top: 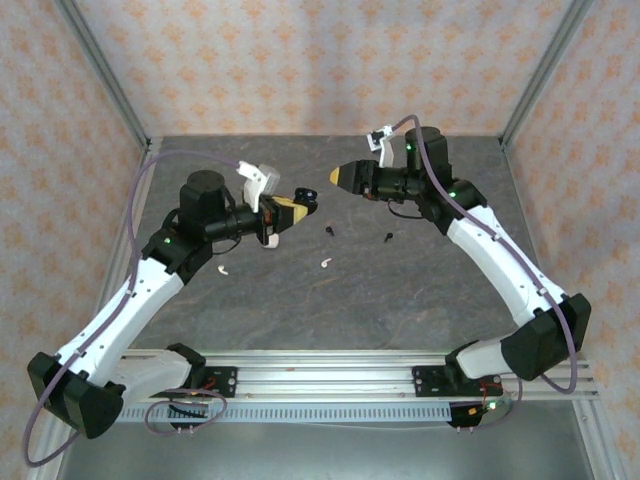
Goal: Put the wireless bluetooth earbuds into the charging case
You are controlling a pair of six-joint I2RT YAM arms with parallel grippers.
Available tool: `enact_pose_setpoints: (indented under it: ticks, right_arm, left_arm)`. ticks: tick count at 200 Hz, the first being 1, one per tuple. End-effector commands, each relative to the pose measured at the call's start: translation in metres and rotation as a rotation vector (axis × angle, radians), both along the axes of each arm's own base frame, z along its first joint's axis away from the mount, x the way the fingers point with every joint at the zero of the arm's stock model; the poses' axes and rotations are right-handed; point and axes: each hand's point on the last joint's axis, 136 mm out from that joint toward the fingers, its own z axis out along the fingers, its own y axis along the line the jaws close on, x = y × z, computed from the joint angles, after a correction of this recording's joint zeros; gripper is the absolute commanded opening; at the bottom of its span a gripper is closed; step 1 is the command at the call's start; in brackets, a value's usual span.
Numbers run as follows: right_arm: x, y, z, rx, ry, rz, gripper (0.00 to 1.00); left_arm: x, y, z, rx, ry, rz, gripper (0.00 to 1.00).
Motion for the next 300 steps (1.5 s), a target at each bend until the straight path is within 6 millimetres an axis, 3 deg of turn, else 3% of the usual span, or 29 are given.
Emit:
enact_pose_setpoints:
  ticks: [1, 23, 51, 97, 132, 205, 300]
  right_arm:
    - [0.015, -0.014, -0.015, -0.067, 0.072, -0.108, 0.41]
    - [0.024, -0.021, -0.045, -0.17, 0.142, -0.152, 0.41]
    - [0.032, -0.028, -0.097, -0.342, 0.299, -0.166, 0.4]
    - [0.031, -0.017, -0.173, -0.678, 0.491, -0.016, 0.41]
    - [0.04, 0.001, -0.209, -0.758, 0.518, 0.029, 0.42]
    - [0.057, 0.014, -0.266, -0.903, 0.525, 0.094, 0.4]
    - [0.078, 0.015, -0.292, -1.015, 0.456, 0.092, 0.39]
  left_arm:
    - [0.007, 0.017, -0.011, 0.062, -0.044, 0.084, 0.0]
    - [0.008, 0.024, -0.023, 0.095, -0.05, 0.118, 0.0]
    - [0.005, 0.026, -0.036, 0.108, -0.033, 0.12, 0.0]
    - [0.001, 0.026, -0.045, 0.087, -0.027, 0.117, 0.0]
    - [-0.002, 0.025, -0.06, 0.071, 0.019, 0.118, 0.0]
    - [-0.014, 0.031, -0.081, 0.061, 0.097, 0.141, 0.0]
    - [-0.015, 0.032, -0.085, 0.055, 0.111, 0.153, 0.0]
